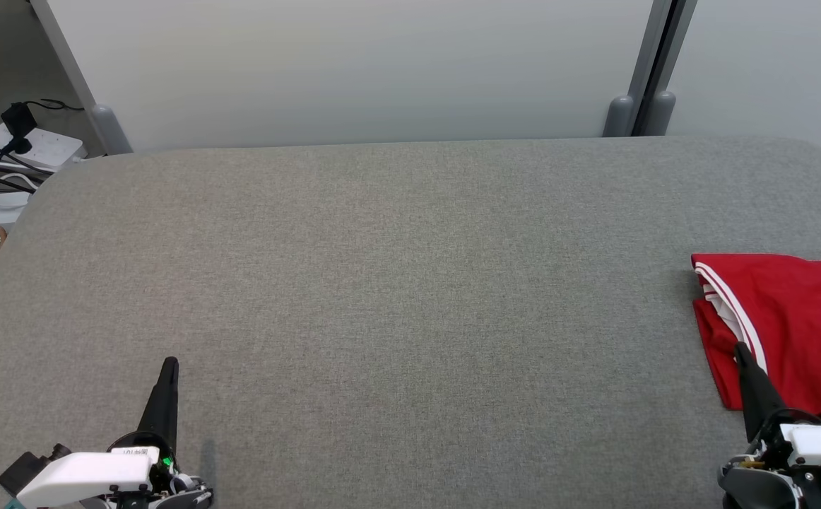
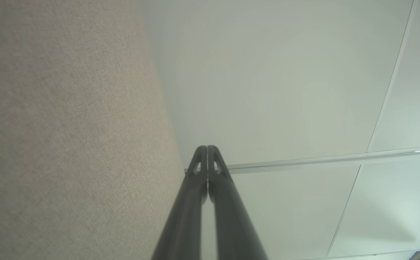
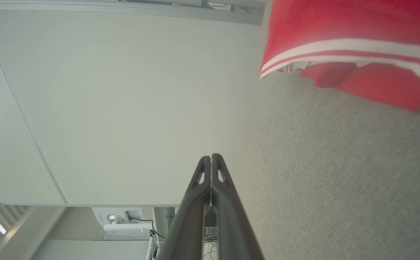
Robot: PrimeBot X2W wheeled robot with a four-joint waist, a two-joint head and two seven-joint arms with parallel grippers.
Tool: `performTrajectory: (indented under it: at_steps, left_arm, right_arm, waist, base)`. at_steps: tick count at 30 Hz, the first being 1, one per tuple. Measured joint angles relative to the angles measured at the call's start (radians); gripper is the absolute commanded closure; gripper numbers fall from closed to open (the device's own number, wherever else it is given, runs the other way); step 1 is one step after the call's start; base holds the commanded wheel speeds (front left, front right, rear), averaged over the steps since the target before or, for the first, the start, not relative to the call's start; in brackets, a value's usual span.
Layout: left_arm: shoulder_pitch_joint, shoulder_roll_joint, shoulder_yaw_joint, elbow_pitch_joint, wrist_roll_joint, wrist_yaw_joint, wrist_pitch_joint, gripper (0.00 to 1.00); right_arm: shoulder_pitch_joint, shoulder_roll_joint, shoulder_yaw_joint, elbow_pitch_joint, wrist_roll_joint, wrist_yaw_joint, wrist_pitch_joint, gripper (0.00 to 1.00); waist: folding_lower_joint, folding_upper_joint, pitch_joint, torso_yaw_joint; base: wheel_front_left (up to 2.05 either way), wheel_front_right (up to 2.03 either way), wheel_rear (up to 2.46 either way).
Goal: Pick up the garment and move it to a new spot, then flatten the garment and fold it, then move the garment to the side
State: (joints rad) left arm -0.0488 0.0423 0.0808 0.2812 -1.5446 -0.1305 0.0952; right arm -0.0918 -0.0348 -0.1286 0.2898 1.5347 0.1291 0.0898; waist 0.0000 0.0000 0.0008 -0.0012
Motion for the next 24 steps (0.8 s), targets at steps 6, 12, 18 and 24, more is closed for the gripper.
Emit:
performTrajectory:
  at_steps: [6, 12, 18, 24]
  left_arm:
    - [-0.001, -0.001, 0.000, -0.007, -0.059, 0.000, 0.014, 1.00]
    - [-0.001, -0.001, 0.000, -0.008, -0.059, 0.000, 0.015, 1.00]
    - [-0.001, -0.001, 0.000, -0.008, -0.059, 0.000, 0.015, 1.00]
    - [-0.001, -0.001, 0.000, -0.008, -0.059, 0.000, 0.015, 1.00]
  right_arm:
    - [0.000, 0.000, -0.002, -0.012, 0.063, 0.000, 0.016, 1.00]
    - [0.000, 0.000, -0.003, -0.013, 0.063, 0.000, 0.016, 1.00]
    - [0.000, -0.001, -0.003, -0.013, 0.063, 0.000, 0.016, 1.00]
    - [0.000, -0.001, -0.003, -0.013, 0.063, 0.000, 0.016, 1.00]
  waist:
    - [0.0000, 0.0000, 0.002, 0.001]
    - [0.0000, 0.0000, 0.002, 0.001]
    - [0.0000, 0.0000, 0.002, 0.001]
    - [0.0000, 0.0000, 0.002, 0.001]
  base:
    - [0.00, 0.00, 0.00]
    - [0.00, 0.00, 0.00]
    - [0.00, 0.00, 0.00]
    - [0.00, 0.00, 0.00]
